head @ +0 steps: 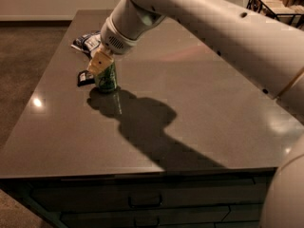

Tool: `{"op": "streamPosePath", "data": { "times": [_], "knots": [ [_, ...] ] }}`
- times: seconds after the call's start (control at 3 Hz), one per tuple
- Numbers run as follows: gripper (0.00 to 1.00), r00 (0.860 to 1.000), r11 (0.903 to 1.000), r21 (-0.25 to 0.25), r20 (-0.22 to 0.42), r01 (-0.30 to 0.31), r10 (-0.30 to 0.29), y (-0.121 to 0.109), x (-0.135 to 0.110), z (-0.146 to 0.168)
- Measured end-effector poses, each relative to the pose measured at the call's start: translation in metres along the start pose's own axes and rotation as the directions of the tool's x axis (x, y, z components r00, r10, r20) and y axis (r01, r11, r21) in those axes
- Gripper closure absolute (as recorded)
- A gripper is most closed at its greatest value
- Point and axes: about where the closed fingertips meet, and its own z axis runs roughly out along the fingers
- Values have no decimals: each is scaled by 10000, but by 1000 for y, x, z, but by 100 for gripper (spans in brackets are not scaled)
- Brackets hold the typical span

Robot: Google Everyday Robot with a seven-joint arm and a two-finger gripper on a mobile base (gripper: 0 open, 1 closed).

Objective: Move green can near rxbar chocolate

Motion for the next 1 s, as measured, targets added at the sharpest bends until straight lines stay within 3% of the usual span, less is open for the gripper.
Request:
{"op": "streamPosePath", "data": {
  "times": [0.33, 0.67, 1.0],
  "knots": [
    [12, 10000, 10000, -32, -6, 16, -16, 1, -1, 1],
    [0, 10000, 10000, -57, -14, 30, -30, 2, -1, 3],
    [0, 10000, 10000, -58, -14, 30, -30, 2, -1, 3]
  ]
}}
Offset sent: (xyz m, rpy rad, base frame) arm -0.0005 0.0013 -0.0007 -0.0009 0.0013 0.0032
